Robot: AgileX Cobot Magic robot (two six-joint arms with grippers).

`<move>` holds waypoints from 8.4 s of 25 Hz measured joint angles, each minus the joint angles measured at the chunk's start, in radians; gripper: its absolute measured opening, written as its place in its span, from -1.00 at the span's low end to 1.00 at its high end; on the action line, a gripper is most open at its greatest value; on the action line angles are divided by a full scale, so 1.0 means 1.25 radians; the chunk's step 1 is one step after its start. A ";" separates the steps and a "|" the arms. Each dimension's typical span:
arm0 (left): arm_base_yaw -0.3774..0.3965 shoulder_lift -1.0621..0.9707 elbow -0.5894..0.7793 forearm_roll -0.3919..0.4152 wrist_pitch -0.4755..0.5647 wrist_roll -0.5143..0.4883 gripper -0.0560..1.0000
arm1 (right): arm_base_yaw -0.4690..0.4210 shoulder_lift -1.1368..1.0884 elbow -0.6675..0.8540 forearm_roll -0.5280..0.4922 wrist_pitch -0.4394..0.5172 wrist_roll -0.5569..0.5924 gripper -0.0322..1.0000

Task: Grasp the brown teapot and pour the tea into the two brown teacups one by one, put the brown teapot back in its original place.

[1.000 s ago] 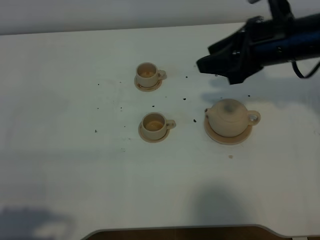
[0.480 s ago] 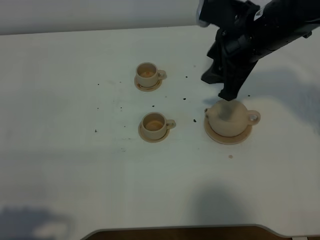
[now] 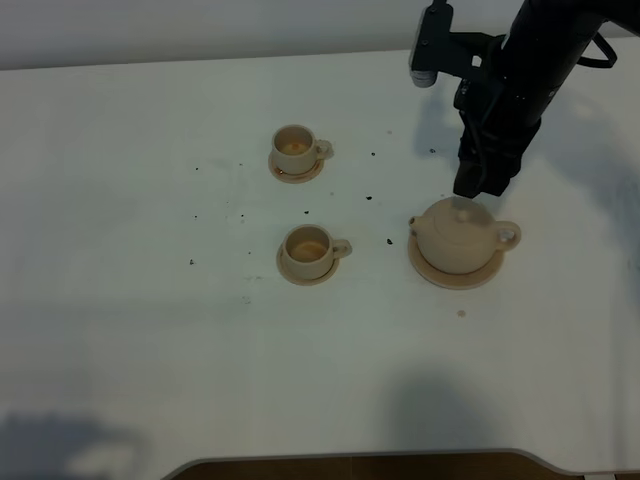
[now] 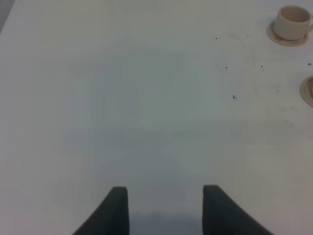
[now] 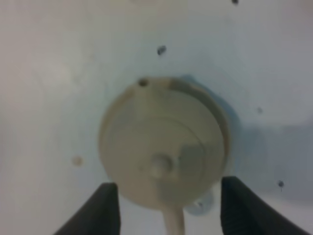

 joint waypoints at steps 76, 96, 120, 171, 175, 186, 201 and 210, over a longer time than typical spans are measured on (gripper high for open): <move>0.000 0.000 0.000 0.000 0.000 -0.001 -0.20 | 0.034 0.036 0.209 -0.228 -0.209 0.000 -0.32; 0.000 0.000 0.000 0.000 0.000 -0.001 -0.20 | 0.079 0.060 0.209 -0.349 -0.232 0.000 -0.22; 0.000 0.000 0.000 0.000 0.000 0.000 -0.20 | 0.104 0.061 0.209 -0.402 -0.229 0.000 -0.68; 0.000 0.000 0.000 0.000 0.000 0.000 -0.20 | 0.072 0.063 0.150 -0.161 -0.110 0.329 -0.70; 0.000 0.000 0.000 0.000 0.000 0.000 -0.20 | 0.073 0.063 0.150 -0.156 -0.106 0.382 -0.70; 0.000 0.000 0.000 0.000 0.000 0.001 -0.20 | 0.073 0.063 0.150 -0.135 -0.101 0.510 -0.70; 0.000 0.000 0.000 0.000 0.000 0.000 -0.20 | 0.073 0.063 0.150 -0.124 -0.091 0.521 -0.57; 0.000 0.000 0.000 0.000 0.000 0.000 -0.20 | 0.077 0.063 0.150 -0.110 -0.075 0.524 -0.36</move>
